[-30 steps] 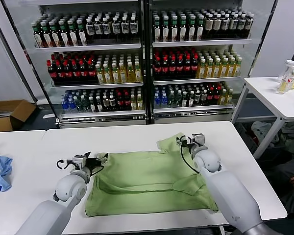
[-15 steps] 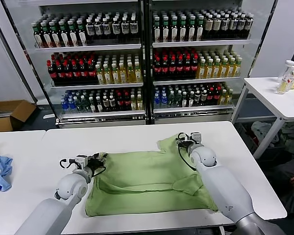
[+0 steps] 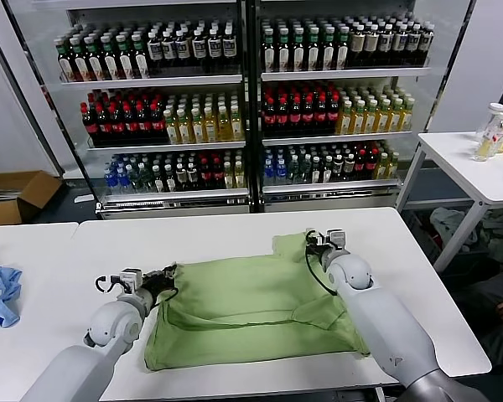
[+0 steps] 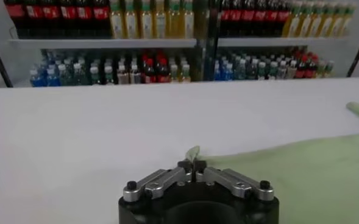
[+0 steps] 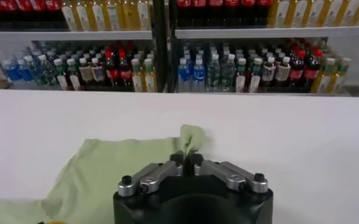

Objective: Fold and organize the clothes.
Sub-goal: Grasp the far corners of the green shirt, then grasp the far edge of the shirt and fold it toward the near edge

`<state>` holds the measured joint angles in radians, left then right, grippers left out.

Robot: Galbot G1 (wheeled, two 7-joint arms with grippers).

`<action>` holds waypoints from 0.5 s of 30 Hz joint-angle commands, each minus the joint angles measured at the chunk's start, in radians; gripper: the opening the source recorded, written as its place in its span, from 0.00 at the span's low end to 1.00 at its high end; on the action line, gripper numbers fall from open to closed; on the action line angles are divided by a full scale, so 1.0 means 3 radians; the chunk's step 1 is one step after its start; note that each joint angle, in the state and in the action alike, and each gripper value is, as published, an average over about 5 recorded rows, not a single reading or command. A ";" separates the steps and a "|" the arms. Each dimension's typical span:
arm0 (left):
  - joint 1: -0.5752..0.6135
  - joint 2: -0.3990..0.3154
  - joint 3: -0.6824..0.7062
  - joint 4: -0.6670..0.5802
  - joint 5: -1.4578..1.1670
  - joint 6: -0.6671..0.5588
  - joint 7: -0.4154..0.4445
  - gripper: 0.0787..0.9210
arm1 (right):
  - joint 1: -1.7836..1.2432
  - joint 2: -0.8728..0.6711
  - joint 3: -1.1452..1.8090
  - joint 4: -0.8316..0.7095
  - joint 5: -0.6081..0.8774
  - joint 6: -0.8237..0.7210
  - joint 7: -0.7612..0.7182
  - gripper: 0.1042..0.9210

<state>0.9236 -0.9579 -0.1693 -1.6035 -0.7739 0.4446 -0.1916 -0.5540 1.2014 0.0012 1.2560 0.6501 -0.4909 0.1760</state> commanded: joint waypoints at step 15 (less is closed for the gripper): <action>0.0901 0.0198 -0.0722 -0.1097 -0.0391 -0.0321 0.0055 0.01 | -0.0938 -0.0404 0.0569 0.1786 0.0093 0.0145 0.0074 0.00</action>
<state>1.0642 -0.9145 -0.2752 -1.7875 -0.8343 0.3696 -0.1794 -0.7085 1.1285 0.1043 1.5657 0.6739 -0.4572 0.1952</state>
